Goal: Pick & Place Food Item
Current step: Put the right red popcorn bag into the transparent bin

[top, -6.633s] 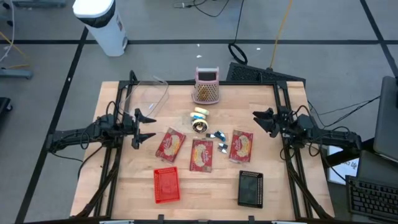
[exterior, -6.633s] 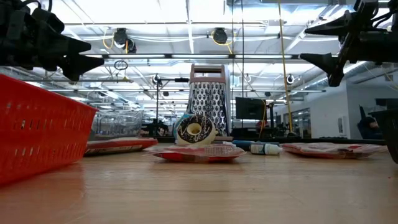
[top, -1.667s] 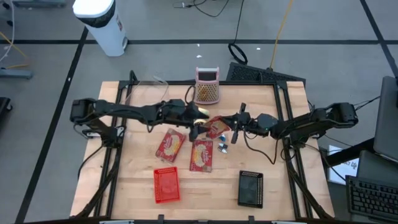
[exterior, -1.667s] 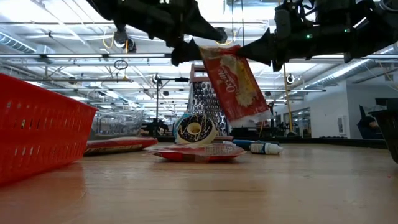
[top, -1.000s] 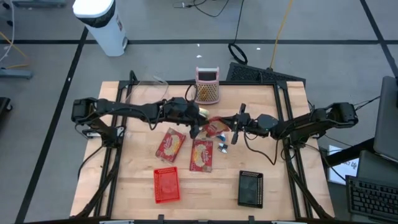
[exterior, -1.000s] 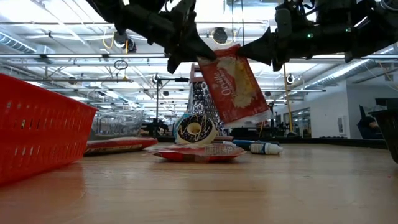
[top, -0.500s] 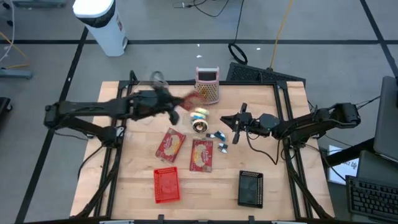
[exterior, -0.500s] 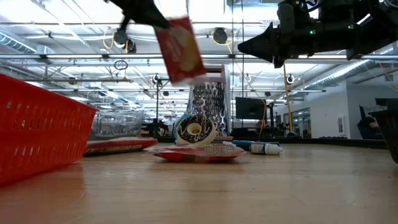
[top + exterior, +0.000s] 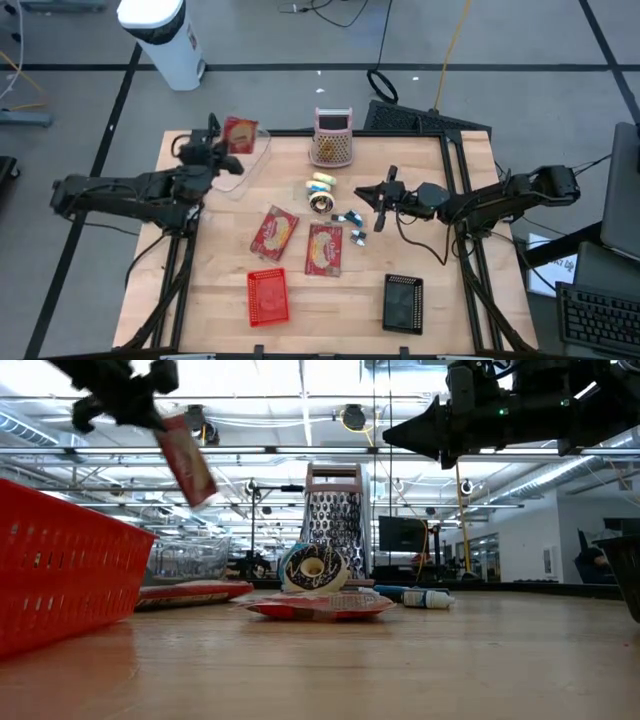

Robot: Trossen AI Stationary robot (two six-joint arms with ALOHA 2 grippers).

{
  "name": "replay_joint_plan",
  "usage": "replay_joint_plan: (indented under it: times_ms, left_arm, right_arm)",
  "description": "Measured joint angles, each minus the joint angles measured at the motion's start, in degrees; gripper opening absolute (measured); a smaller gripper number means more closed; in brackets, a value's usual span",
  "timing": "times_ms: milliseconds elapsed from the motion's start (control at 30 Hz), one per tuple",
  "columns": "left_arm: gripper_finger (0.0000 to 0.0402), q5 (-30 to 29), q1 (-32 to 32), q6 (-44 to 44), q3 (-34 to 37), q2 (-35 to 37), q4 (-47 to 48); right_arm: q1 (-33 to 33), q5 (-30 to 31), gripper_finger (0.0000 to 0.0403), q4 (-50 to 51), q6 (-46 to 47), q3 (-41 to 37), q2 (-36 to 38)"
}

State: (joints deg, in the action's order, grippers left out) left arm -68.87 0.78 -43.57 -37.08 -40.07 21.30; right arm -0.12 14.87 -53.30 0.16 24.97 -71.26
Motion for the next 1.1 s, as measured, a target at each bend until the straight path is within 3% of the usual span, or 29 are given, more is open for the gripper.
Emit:
replay_joint_plan:
  times_ms: [233, 500, 667, 833, 1100]
  left_arm:
    - [0.0006, -7.56, 0.04, -15.6, 11.35, 4.56, -1.72]
    - [0.0013, -7.6, 1.71, -30.53, 21.53, 2.77, -10.33]
    - [0.0014, -6.07, 3.67, -37.17, 24.19, 2.18, -12.51]
    - [0.0053, -5.15, 4.89, -37.99, 24.32, 2.2, -12.72]
    - [0.0157, -3.44, 6.57, -37.26, 24.32, 2.25, -12.7]
  right_arm:
    - [0.0, -0.02, 0.0023, 0.04, 0.0, 0.0, -0.02]
    - [0.0, -0.04, 0.0024, 0.04, -1.02, 0.0, -0.02]
    - [0.0, -0.07, 0.0023, 0.05, -1.07, 0.0, -0.02]
    - [0.0, -0.09, 0.0024, 0.07, -1.07, 0.0, -0.02]
    - [0.0, -0.09, 0.0024, 0.05, -1.07, 0.0, -0.02]
